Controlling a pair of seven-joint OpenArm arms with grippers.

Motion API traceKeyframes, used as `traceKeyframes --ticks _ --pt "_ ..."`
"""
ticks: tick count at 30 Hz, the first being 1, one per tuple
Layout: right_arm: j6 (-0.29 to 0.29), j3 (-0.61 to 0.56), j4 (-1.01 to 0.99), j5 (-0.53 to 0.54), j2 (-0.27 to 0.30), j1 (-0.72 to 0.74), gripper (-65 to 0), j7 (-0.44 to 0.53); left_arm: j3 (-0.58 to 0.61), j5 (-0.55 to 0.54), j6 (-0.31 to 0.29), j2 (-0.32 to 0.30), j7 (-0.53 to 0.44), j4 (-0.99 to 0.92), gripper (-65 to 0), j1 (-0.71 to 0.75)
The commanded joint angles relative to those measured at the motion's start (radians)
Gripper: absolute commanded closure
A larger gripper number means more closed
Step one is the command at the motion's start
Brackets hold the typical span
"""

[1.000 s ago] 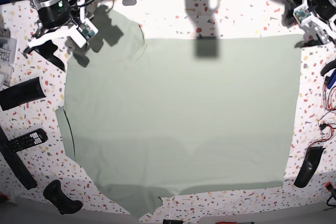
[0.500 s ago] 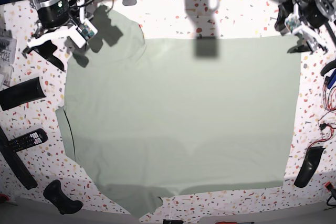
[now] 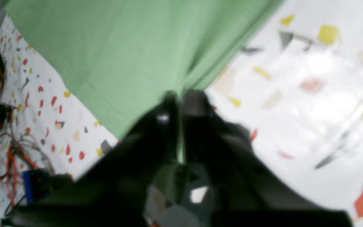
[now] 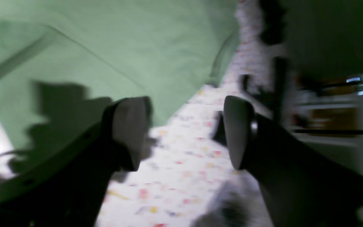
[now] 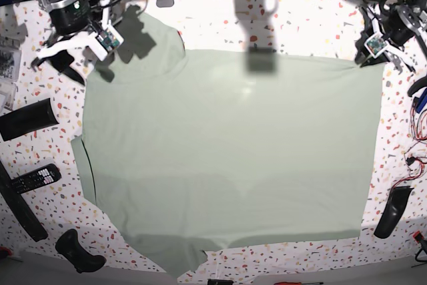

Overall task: Fold the T-shirt properly
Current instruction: 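Grasp the shirt shoulder edges with both grippers and pull them apart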

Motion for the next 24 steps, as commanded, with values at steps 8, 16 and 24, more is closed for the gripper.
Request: traceKeyframes --ticks 8,16,24 --pt "0.251 0.007 0.019 0.225 0.011 0.001 -38.1 0.012 -0.005 0.049 0.005 -0.020 0.107 0.001 0.0 0.009" --pt "0.251 -0.006 -0.163 0.309 0.011 0.072 -38.1 0.047 -0.005 0.041 0.004 -0.020 0.104 0.007 0.0 0.009" --pt "0.263 -0.142 -0.342 0.238 0.011 0.106 -38.1 0.104 -0.005 0.041 0.004 -0.020 0.104 0.007 0.0 0.008"
